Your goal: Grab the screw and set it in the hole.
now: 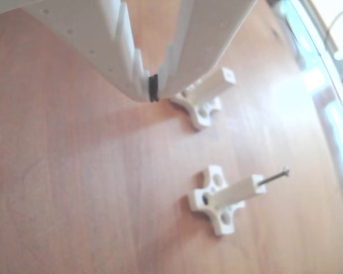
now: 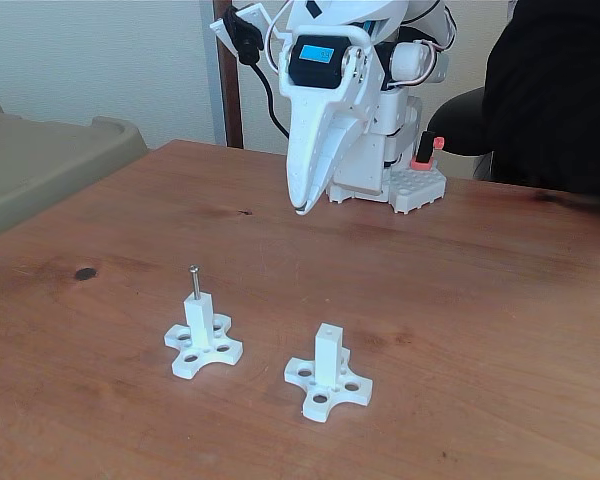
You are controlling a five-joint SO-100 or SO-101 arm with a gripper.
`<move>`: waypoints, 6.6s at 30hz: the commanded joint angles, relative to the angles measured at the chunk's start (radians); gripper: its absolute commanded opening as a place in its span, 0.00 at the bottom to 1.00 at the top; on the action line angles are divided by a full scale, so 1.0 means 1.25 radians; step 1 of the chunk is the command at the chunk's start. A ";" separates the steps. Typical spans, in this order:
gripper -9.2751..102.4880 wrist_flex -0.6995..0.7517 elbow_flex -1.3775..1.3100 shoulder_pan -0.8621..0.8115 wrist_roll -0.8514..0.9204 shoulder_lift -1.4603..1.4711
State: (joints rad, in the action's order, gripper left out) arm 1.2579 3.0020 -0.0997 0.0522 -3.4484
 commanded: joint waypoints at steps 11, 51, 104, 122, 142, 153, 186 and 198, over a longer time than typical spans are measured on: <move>0.04 0.050 -0.002 -0.001 0.005 -0.015; 0.04 0.076 -0.639 0.023 -0.045 0.641; 0.12 0.096 -1.140 -0.038 -0.053 1.344; 0.14 0.067 -1.167 -0.044 -0.050 1.417; 0.18 0.056 -1.185 -0.052 -0.049 1.458; 0.18 0.048 -1.185 -0.047 -0.050 1.478; 0.18 0.037 -1.181 -0.037 -0.049 1.508; 0.18 0.034 -1.174 -0.028 -0.050 1.524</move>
State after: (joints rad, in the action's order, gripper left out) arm 1.3116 1.6061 -0.1457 -0.0153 -1.5202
